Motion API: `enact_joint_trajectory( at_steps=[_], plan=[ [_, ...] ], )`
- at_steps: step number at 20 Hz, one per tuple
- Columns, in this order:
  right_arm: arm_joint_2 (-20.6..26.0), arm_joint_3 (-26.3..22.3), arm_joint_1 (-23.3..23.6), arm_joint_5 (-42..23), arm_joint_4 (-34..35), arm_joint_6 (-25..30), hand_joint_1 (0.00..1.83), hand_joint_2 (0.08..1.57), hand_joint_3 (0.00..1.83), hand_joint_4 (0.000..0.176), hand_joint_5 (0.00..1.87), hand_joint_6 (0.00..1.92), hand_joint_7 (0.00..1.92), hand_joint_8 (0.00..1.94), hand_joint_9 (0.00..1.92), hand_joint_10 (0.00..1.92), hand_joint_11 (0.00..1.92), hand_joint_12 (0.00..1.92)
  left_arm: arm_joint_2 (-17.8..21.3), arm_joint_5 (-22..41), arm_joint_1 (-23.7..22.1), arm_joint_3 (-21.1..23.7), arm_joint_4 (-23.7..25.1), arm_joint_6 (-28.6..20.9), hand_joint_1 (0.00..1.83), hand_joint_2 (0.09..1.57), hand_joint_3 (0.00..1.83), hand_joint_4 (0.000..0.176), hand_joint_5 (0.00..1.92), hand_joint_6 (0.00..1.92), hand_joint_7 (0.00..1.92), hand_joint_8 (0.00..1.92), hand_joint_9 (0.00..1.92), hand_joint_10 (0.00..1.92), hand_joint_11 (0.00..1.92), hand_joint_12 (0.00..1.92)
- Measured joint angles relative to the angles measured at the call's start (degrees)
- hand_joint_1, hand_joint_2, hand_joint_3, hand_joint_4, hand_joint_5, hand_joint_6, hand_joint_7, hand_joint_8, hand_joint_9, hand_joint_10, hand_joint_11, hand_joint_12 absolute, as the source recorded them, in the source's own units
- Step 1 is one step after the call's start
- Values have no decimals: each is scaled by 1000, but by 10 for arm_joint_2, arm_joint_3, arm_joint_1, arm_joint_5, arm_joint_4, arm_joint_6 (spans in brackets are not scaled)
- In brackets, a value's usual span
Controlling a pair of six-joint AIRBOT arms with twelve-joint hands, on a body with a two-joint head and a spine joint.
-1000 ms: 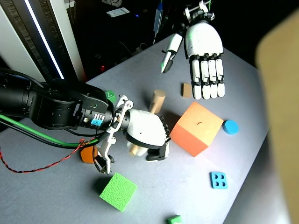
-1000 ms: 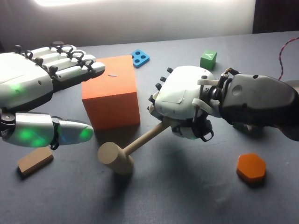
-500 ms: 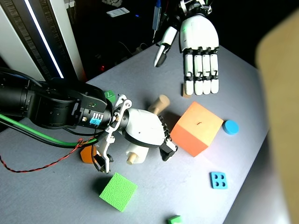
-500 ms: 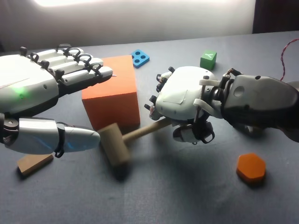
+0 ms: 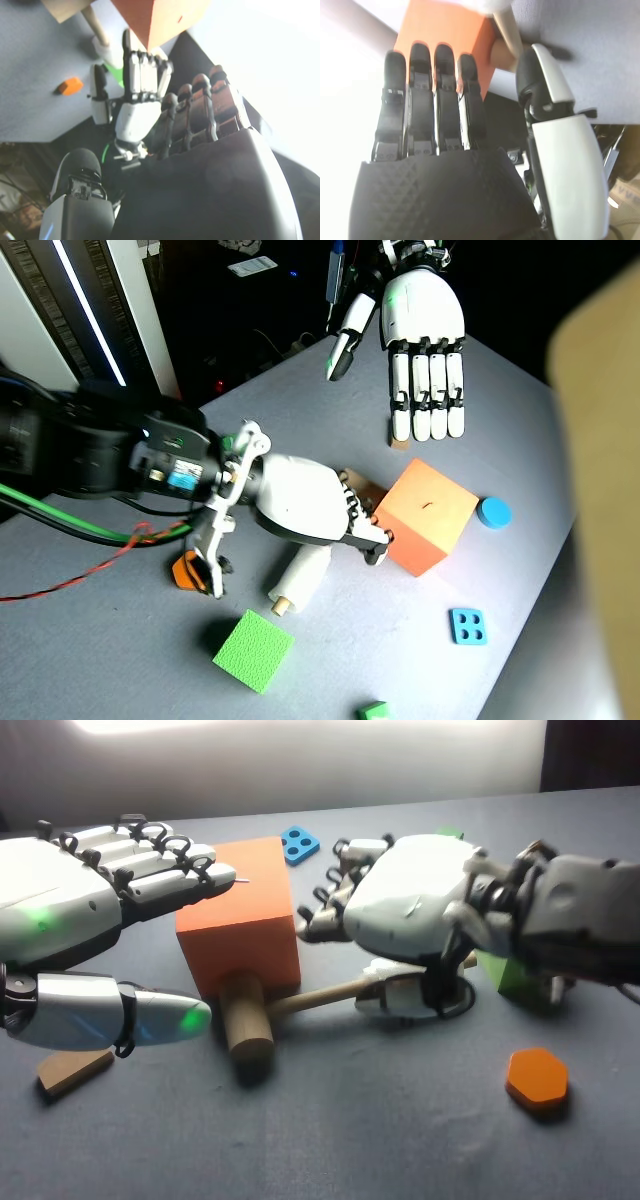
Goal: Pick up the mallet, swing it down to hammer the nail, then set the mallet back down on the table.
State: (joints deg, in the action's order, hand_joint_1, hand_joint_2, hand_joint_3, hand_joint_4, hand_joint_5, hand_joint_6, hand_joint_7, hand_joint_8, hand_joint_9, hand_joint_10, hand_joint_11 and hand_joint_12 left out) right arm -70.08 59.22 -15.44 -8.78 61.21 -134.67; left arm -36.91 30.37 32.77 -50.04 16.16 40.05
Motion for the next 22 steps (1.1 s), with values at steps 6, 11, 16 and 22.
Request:
enact_joint_trajectory(
  at_steps=[6,11,16,22],
  plan=[
    [126,-127,17,-31,2,25,790,1090,0,0,628,50,712,61,658,98,106,1203,0,1,0,-3,34,-40,83,1182,0,0,320,35,442,89,415,44,1,666],
    [171,-191,17,-88,122,-49,894,971,0,0,220,1852,235,1911,408,1894,503,1906,0,0,-2,-3,35,-42,292,1153,0,0,149,1902,60,1906,148,1903,250,1906],
    [178,-185,0,-127,160,-60,538,970,2,0,1212,1921,1309,1941,1383,1921,1548,1921,0,2,-5,-7,35,-41,215,1114,1,82,1340,1698,1460,1771,1458,1811,1321,1861],
    [176,-186,-6,-116,158,-60,875,1444,45,167,1503,1921,1652,1941,1703,1921,1805,1921,-2,-7,-30,-6,34,-23,1138,1411,18,176,1452,1921,1592,1921,1672,1921,1744,1921]
  ],
)
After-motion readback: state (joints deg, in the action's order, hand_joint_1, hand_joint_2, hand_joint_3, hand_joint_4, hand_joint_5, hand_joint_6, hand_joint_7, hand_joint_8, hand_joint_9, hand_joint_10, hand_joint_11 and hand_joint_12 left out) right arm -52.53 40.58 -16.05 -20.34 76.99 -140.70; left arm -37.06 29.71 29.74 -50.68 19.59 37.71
